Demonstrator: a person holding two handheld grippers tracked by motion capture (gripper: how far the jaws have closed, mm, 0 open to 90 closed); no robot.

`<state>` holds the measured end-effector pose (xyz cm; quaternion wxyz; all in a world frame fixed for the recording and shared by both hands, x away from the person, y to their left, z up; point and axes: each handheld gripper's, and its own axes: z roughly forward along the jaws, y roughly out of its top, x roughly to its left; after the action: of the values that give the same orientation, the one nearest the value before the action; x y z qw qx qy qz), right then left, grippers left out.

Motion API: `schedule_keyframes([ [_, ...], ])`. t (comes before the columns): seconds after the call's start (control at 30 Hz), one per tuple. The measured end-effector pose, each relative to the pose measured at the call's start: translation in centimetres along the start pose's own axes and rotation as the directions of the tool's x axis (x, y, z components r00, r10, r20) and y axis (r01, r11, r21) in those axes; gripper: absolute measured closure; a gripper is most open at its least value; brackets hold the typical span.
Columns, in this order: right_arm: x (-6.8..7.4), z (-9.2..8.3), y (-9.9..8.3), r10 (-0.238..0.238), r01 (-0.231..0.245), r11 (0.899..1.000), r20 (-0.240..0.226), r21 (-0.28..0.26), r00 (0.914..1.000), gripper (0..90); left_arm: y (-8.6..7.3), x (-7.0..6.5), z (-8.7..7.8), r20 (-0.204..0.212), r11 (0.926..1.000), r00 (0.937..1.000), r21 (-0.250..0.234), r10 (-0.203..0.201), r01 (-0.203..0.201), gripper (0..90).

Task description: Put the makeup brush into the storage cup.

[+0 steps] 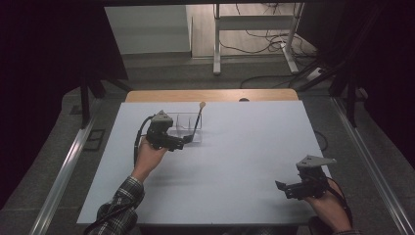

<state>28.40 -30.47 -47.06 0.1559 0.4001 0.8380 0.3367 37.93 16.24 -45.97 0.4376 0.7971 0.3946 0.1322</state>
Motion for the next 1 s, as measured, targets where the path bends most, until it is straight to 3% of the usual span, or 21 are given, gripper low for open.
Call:
schedule_keyframes([
  [1.0,0.0,-0.1,0.0,-0.007,0.007,1.000,-0.001,-0.004,1.0000,0.0,-2.0,-1.0,-2.1,0.001,0.9999,1.0000,-0.012,-0.008,0.008,0.0],
])
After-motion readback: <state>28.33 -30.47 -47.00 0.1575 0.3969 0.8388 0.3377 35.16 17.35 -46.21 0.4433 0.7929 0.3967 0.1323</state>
